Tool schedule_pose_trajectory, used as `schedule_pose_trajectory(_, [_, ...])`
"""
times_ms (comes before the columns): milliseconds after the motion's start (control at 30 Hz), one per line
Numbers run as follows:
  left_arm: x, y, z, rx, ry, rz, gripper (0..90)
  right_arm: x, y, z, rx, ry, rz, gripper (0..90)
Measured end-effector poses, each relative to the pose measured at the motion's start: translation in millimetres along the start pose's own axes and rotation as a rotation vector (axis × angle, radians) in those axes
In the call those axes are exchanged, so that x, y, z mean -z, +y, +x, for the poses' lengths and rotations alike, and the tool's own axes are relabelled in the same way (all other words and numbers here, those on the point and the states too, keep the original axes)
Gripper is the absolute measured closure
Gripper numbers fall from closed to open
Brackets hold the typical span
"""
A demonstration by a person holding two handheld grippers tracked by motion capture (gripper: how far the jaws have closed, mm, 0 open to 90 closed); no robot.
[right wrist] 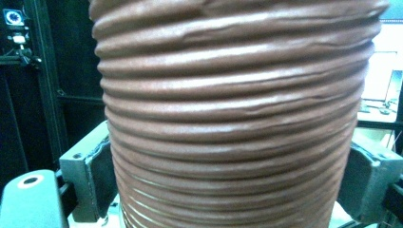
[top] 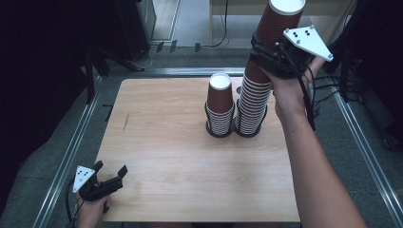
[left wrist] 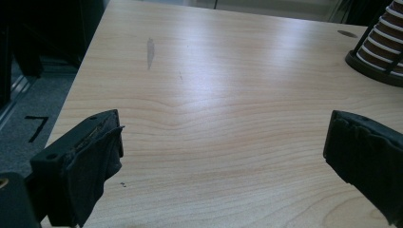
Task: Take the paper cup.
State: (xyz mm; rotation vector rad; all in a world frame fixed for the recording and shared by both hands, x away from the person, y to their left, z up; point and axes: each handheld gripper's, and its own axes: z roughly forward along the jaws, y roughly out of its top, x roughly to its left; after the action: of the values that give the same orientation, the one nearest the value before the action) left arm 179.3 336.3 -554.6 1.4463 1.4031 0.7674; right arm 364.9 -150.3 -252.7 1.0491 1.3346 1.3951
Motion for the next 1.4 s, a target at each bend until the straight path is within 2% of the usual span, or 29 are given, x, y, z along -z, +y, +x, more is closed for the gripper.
schedule_pose_trajectory(200, [0.1, -0.1, -0.2, 0.000, 0.002, -0.003, 0.0, 10.5, 1.2, 2.5, 0.018, 0.013, -0.017, 11.6])
schedule_pose_trajectory(667, [0.9, -0.6, -1.2, -0.019, 0.006, -0.025, 0.0, 38.0, -4.6, 5.5, -0.006, 0.045, -0.027, 11.6])
schedule_pose_trajectory(867, [0.9, -0.6, -1.5, -0.023, 0.008, -0.026, 0.0, 50.4, -6.7, 5.8, 0.008, 0.052, -0.036, 11.5])
schedule_pose_trajectory(1100, [0.8, -0.7, -1.8, -0.022, 0.009, -0.028, 0.0, 63.4, -16.8, 6.7, -0.002, 0.065, -0.028, 11.5])
schedule_pose_trajectory(1267, [1.0, -0.8, -2.1, -0.027, 0.010, -0.028, 0.0, 70.4, -26.8, 9.3, 0.018, 0.066, -0.019, 11.5])
schedule_pose_trajectory(1400, [1.2, -1.2, -4.1, -0.040, 0.015, -0.037, 0.0, 76.1, -32.7, 11.6, 0.014, 0.075, -0.006, 11.5])
